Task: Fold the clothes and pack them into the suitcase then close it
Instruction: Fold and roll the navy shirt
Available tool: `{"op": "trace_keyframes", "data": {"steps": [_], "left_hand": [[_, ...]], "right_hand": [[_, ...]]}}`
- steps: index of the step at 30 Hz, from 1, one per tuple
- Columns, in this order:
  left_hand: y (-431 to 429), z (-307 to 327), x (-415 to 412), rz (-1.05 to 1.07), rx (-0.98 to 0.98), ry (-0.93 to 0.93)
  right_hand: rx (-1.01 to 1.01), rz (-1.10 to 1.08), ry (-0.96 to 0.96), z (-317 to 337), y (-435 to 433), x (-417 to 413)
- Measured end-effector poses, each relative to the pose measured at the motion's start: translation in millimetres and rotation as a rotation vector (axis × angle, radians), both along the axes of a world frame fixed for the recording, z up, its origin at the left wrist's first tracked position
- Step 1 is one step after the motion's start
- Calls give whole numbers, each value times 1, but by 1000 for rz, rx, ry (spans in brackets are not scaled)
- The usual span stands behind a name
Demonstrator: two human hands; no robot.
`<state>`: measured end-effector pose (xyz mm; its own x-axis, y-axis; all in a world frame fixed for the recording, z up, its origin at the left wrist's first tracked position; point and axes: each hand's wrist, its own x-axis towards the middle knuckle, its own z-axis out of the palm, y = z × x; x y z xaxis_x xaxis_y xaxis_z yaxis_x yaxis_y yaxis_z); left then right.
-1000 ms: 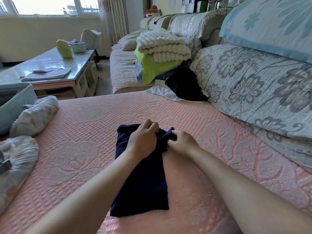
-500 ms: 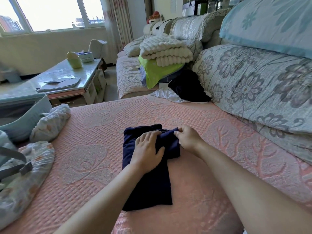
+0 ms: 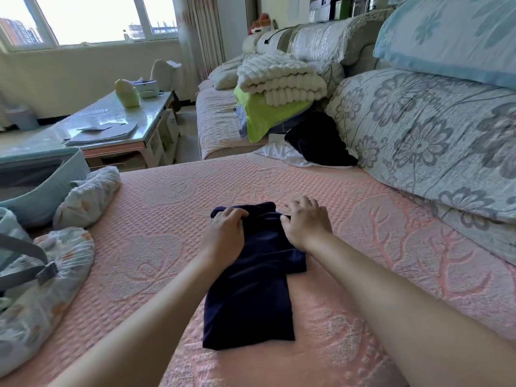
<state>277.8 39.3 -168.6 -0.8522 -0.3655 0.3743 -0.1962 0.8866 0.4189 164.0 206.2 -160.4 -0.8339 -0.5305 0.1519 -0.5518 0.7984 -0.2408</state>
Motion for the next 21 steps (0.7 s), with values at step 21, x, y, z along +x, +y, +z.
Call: {"op": "trace_keyframes", "data": {"steps": [21], "left_hand": [[-20, -6, 23, 1, -194, -416]], "right_hand": [[-98, 472, 106, -4, -15, 43]]}}
